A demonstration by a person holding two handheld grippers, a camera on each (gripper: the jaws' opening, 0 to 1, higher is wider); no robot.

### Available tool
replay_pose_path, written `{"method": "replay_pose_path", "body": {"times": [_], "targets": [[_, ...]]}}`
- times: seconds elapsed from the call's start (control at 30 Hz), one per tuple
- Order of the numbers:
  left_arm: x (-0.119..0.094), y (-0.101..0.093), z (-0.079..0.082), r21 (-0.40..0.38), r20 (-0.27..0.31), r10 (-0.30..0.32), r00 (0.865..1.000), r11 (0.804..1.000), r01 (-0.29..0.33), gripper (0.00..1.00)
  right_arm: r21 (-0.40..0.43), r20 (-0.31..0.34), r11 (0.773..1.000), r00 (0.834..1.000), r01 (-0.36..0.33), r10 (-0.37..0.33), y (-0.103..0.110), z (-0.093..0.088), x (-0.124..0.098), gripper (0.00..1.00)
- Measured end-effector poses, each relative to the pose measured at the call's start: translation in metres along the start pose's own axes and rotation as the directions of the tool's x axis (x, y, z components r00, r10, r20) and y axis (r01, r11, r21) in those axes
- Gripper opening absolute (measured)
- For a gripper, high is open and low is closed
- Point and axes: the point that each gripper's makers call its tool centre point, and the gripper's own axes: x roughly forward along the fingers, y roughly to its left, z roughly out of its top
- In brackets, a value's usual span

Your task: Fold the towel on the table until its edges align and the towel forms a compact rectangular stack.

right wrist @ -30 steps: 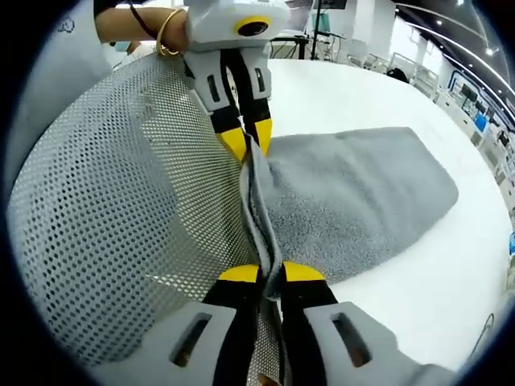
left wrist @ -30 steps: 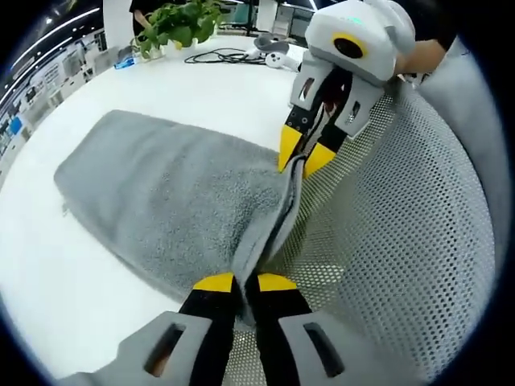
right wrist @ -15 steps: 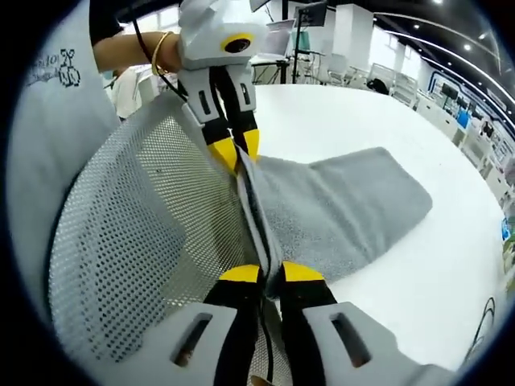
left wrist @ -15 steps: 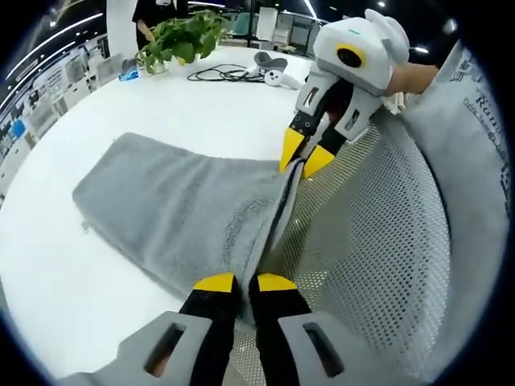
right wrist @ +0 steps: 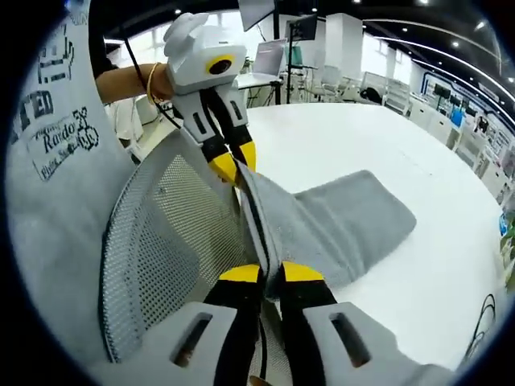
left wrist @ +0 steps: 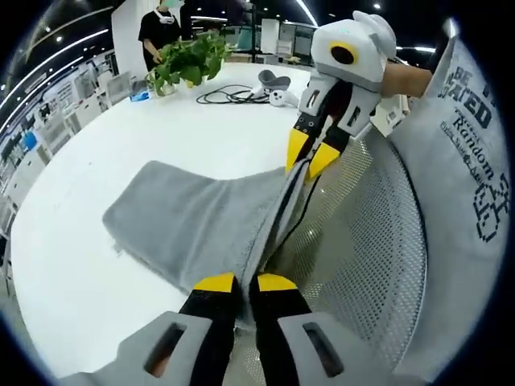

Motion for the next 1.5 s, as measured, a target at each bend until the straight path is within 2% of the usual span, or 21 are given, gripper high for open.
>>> {"method": "replay_pose_path", "body": {"times": [0.1,0.27,0.4,0.57,0.7,0.8,0.9,1.17,1.3,1.5], "targets": [[-0.007,0.004,0.009,0.001,0.029,0.025,0.999,1.0,-0.025,0.07,0.013,0.013,1.0,1.0,-0.003,0.003,0.0,0.006,-0.007,0.05],[-0.016,0.008,0.017,-0.007,0.056,0.039,0.998,0.999,-0.039,0.07,0.08,0.054,0.997,0.999,-0.003,-0.001,-0.001,0.017,-0.016,0.05],[-0.023,0.011,0.024,-0.019,0.079,0.052,0.996,0.999,-0.051,0.07,0.09,0.065,0.996,0.998,-0.009,0.003,-0.001,0.024,-0.021,0.05],[-0.031,0.029,0.037,-0.062,0.15,0.135,0.979,0.99,-0.127,0.07,0.172,0.143,0.985,0.99,-0.026,0.001,-0.008,0.044,-0.029,0.05],[-0.035,0.047,0.047,-0.104,0.206,0.176,0.963,0.982,-0.157,0.07,0.22,0.2,0.975,0.979,-0.02,-0.025,-0.028,0.061,-0.035,0.05],[-0.03,0.061,0.053,-0.127,0.239,0.195,0.951,0.977,-0.169,0.07,0.234,0.218,0.972,0.974,0.0,-0.053,-0.043,0.069,-0.036,0.05],[-0.026,0.071,0.058,-0.121,0.245,0.21,0.946,0.975,-0.185,0.07,0.201,0.205,0.978,0.974,0.05,-0.092,-0.056,0.074,-0.034,0.04],[-0.013,0.1,0.069,-0.102,0.24,0.218,0.946,0.975,-0.199,0.07,0.226,0.217,0.972,0.969,0.068,-0.119,-0.087,0.08,-0.029,0.04],[-0.003,0.112,0.073,-0.106,0.235,0.207,0.95,0.977,-0.187,0.08,0.281,0.236,0.958,0.964,0.055,-0.125,-0.104,0.077,-0.025,0.05],[0.016,0.127,0.068,-0.14,0.221,0.203,0.954,0.974,-0.175,0.08,0.339,0.235,0.939,0.962,0.053,-0.139,-0.131,0.07,-0.01,0.04]]}}
